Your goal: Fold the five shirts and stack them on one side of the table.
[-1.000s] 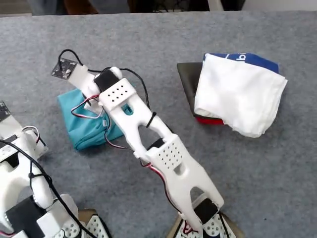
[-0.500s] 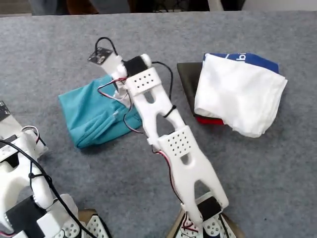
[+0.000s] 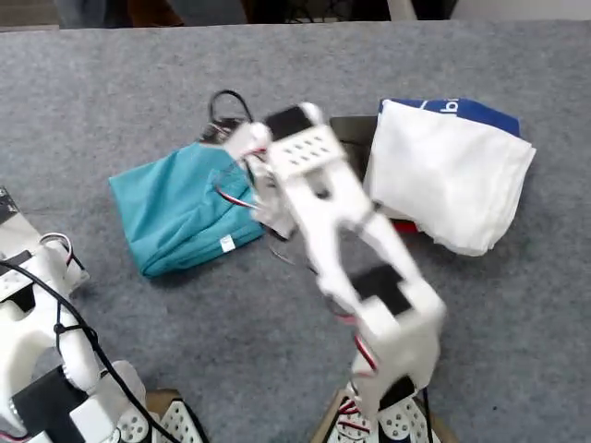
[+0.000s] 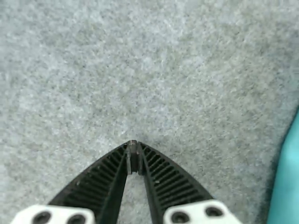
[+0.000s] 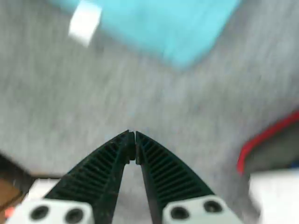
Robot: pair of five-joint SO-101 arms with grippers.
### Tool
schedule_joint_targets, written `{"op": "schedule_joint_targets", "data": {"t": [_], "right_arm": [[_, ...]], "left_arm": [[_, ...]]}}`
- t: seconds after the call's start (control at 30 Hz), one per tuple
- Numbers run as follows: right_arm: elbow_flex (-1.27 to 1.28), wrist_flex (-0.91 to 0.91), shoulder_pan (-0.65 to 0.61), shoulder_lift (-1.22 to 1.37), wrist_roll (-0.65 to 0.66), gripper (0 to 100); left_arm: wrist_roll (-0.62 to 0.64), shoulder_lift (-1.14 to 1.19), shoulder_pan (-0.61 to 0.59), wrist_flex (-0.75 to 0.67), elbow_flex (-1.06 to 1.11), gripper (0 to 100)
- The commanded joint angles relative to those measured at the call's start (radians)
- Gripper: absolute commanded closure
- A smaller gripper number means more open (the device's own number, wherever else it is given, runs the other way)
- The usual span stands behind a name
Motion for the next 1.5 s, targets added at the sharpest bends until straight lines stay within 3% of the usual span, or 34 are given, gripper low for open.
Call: {"op": "schedule_joint_targets", "data": {"t": [0.0,0.1,0.33,0.53,0.77,0.97,1.03,1.13,1.47], "right_arm": [[0.265,-0.038,0.068,-0.383,0.04,98.5],[0.47,-0.081,0.11,-0.627,0.04,98.5],[0.954,-0.229,0.121,-1.106,0.04,98.5],[1.095,-0.273,0.138,-1.402,0.034,98.5],[1.036,-0.284,0.402,-1.415,0.034,98.5],[0.984,-0.284,0.489,-1.423,0.037,98.5],[0.984,-0.287,0.491,-1.422,0.037,98.5],[0.997,-0.324,0.493,-1.417,0.035,98.5],[1.009,-0.41,0.499,-1.415,0.032,98.4]], "left_arm": [[-0.009,-0.035,0.002,-0.008,-0.104,97],[-0.041,-0.035,0.051,-0.011,-0.128,97],[-0.094,-0.163,0.294,-0.014,-0.059,97],[-0.091,-0.29,0.526,-0.055,-0.068,97],[-0.029,-0.048,0.759,-0.115,-0.208,97],[0.048,0.359,0.794,-0.097,-0.479,97],[0.049,0.451,0.811,-0.021,-0.568,97],[0.044,0.46,0.891,0.08,-0.624,97],[-0.005,0.264,1.142,0.078,-0.452,97]]}}
